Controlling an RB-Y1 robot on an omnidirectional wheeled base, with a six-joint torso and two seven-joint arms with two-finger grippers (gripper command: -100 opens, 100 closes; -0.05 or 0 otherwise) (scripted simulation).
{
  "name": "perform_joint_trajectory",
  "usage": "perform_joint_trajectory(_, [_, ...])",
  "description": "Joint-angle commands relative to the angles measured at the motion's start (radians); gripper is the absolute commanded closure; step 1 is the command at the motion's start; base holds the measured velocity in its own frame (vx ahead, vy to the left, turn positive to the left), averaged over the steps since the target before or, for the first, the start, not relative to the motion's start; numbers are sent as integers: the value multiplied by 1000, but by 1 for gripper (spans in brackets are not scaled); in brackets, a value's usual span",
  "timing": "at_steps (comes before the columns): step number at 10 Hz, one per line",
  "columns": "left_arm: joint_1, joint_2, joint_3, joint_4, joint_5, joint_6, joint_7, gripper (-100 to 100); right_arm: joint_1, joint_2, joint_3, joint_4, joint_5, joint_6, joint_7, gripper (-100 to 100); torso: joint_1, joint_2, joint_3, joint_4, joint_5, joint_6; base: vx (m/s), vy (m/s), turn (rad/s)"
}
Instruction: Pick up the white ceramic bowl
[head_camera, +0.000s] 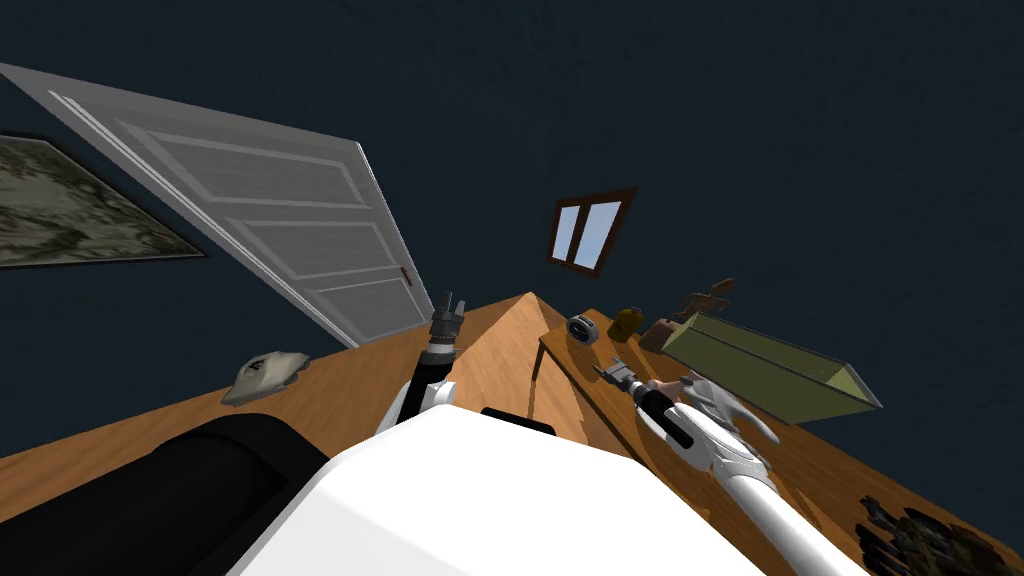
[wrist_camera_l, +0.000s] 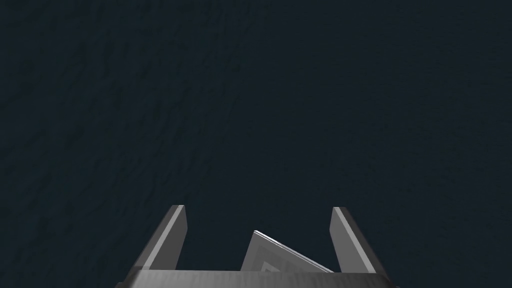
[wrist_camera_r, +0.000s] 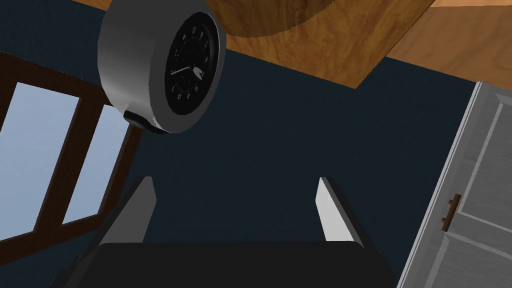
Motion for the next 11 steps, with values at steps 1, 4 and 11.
perform_joint_trajectory(1, [0,0,0,0,0,0,0,0,-3,-32,29,50,23,3,7,-100,0,0,0,0,0,0,-43,1,129])
perform_joint_trajectory(4, [0,0,0,0,0,0,0,0,-2,-79,77,153,60,5,22,-100,0,1,0,0,0,0,-51,7,169])
perform_joint_trajectory(11, [0,0,0,0,0,0,0,0,7,-165,168,361,125,8,45,-100,1,2,1,0,0,0,-60,9,134])
